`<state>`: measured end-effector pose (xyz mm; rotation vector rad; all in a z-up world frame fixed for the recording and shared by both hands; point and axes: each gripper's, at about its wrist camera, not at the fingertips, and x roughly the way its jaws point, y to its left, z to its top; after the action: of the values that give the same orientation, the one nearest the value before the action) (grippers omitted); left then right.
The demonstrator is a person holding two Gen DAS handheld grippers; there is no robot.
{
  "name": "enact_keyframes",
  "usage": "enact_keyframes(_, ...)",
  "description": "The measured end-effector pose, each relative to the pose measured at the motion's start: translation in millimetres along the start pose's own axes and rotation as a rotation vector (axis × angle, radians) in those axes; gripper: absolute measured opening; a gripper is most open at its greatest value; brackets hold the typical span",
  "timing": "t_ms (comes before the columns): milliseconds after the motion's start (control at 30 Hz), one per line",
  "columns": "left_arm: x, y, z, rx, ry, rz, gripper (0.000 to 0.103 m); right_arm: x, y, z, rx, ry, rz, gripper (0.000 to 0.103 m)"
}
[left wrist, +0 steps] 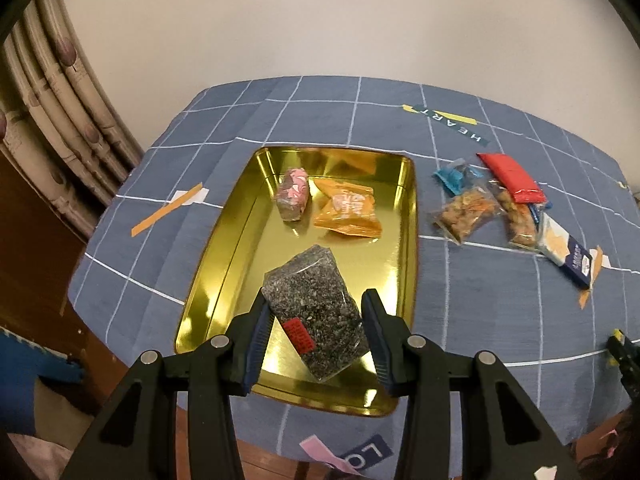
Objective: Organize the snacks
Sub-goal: 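Carry the dark seed packet into the tin and open the left tool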
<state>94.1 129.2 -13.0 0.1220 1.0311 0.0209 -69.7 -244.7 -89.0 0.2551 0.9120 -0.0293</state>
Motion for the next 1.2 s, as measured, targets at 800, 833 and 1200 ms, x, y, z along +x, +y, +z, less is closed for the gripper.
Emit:
enact_keyframes(800, 56.1, 47.6, 21.1, 0.053, 0.031, -0.023, 0.041, 2.8, 3.3, -1.7, -0.015, 0.010, -0.003, 0.036)
enact_keyframes(833, 58.3, 49.4, 22.9, 0.050, 0.036, -0.029, 0.041, 3.1, 3.7, -1.7, -0.016, 0.010, -0.003, 0.036)
enact_keyframes(1200, 79.6, 41.0, 40.9, 0.109, 0.049, -0.034, 0.041, 3.8, 3.9, -2.2, -0.020, 0.010, -0.002, 0.037)
